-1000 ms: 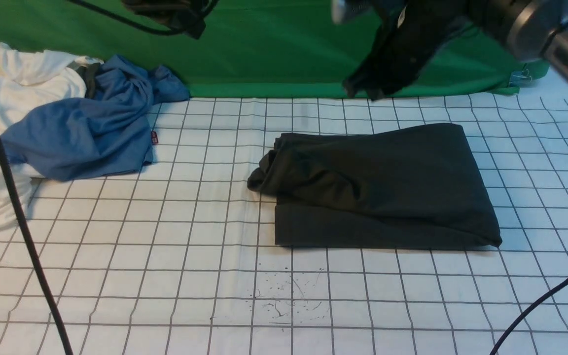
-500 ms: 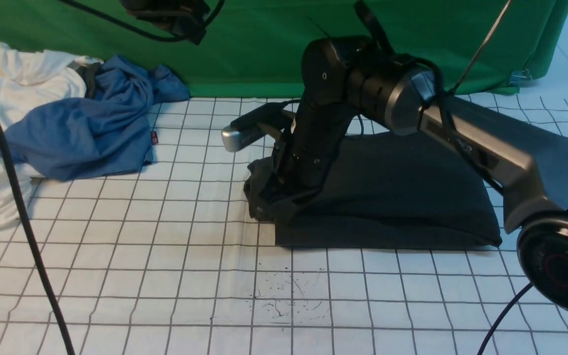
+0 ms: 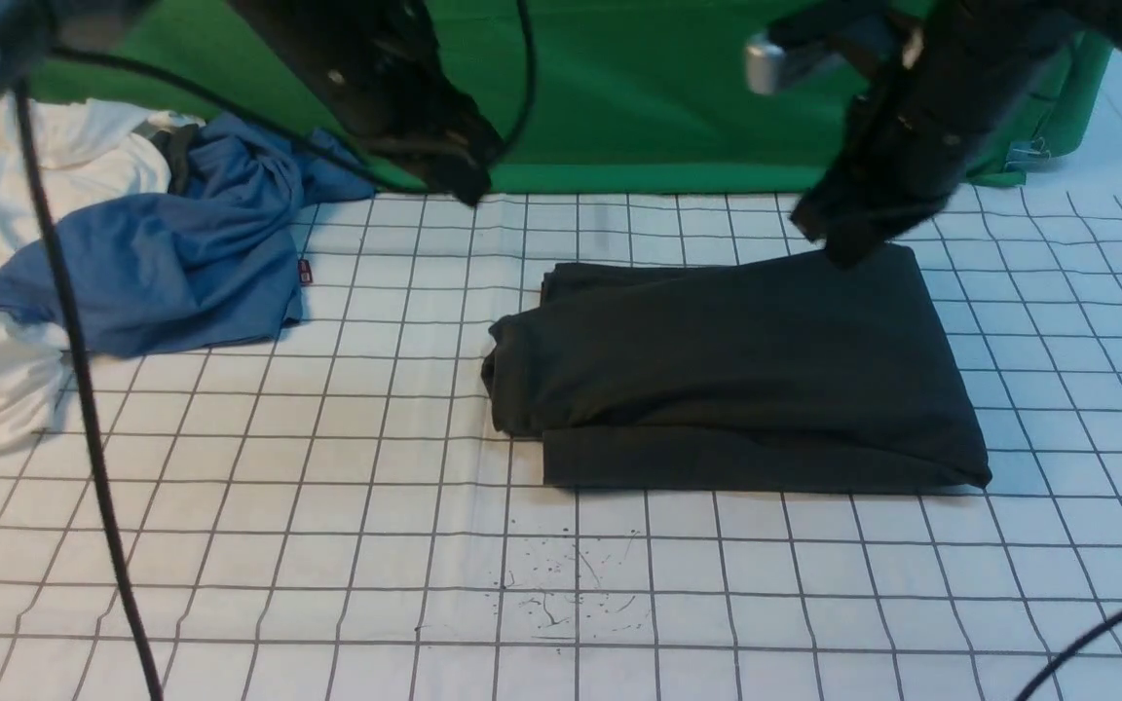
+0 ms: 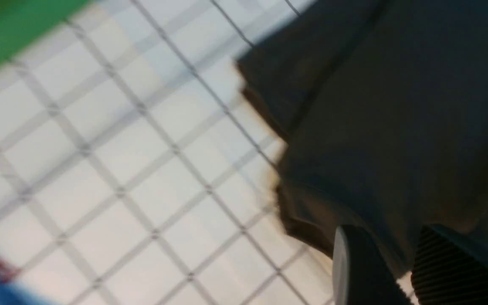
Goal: Fold a long-sleeved shirt over a white checkered tablecloth.
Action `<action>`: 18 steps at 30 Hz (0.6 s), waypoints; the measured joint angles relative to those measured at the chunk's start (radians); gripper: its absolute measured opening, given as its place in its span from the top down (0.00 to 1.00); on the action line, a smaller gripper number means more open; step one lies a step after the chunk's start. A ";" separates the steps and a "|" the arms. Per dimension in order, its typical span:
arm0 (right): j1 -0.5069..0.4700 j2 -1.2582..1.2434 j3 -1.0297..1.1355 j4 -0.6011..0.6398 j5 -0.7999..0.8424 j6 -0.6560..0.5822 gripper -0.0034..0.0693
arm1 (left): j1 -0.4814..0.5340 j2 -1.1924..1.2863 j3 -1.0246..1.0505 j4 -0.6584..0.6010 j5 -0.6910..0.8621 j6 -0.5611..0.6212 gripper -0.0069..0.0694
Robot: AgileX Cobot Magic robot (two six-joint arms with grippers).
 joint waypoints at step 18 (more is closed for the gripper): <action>-0.069 0.017 0.495 0.003 -0.562 0.041 0.93 | -0.117 0.114 0.245 0.125 -0.246 -0.062 0.71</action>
